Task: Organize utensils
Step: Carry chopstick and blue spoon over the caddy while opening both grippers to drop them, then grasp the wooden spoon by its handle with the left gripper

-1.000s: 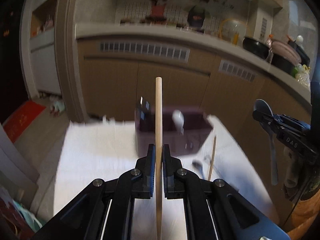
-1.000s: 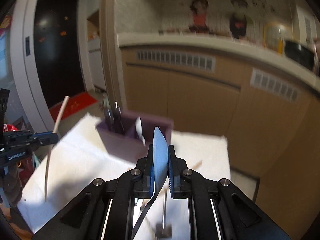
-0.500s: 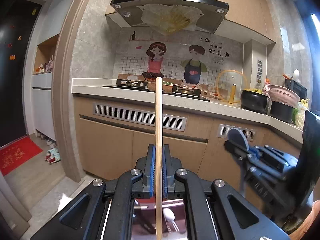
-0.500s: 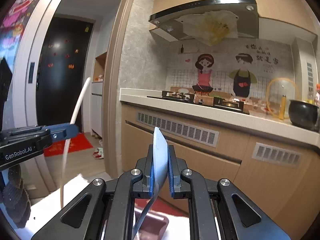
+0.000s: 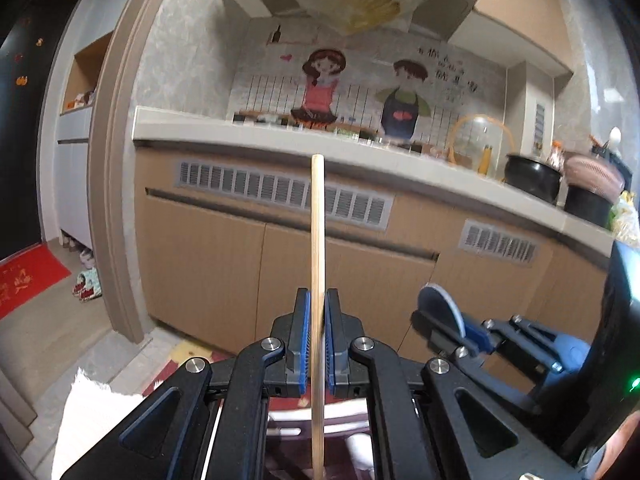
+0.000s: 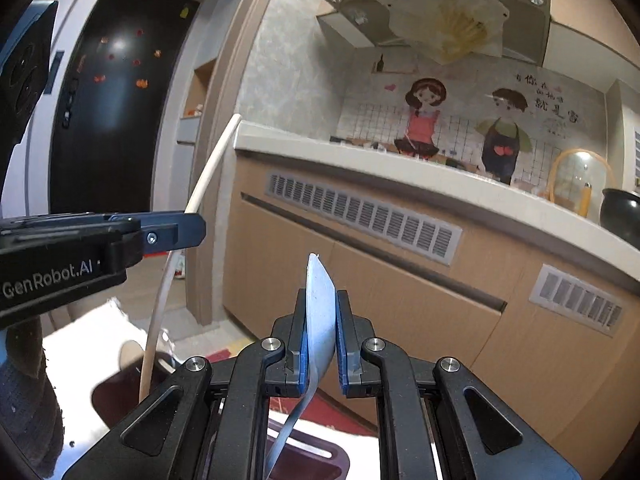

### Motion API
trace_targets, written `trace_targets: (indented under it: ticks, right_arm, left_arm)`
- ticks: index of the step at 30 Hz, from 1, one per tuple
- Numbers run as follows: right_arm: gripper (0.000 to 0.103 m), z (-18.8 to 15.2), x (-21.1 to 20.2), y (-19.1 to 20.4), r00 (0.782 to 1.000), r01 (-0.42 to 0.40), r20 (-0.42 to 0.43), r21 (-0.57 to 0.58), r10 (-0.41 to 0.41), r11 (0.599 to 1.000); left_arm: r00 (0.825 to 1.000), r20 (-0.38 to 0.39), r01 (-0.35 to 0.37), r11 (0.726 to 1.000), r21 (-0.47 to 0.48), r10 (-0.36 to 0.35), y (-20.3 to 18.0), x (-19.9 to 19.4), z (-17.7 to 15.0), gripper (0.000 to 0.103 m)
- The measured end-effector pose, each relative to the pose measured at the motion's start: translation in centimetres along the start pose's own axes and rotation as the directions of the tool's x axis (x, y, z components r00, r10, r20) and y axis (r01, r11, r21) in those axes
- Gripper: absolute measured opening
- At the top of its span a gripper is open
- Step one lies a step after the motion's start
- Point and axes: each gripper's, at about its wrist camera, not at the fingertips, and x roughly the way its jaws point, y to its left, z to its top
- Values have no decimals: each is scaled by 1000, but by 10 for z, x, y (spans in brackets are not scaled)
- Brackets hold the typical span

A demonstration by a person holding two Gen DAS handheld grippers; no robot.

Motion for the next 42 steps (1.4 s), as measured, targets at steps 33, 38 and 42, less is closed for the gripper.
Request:
trace_targets:
  ticks: [33,38,42]
  right_arm:
    - [56,-82,-98,-54,929,-46,-346,237,129,970]
    - [56,-124,-113,-28,864,-75,-470,236,181,969]
    - [56,-157,-125,-12,821,-85,-532,247,208,965]
  left_arm:
    - [914,-391,-147,987,-62,111,16,-69,-80,67]
    - [829,-559,-82,993,-83,21,1,-73,-129,67]
    - [756,-653,14,999,-29,-30,-34,-65,-158,67]
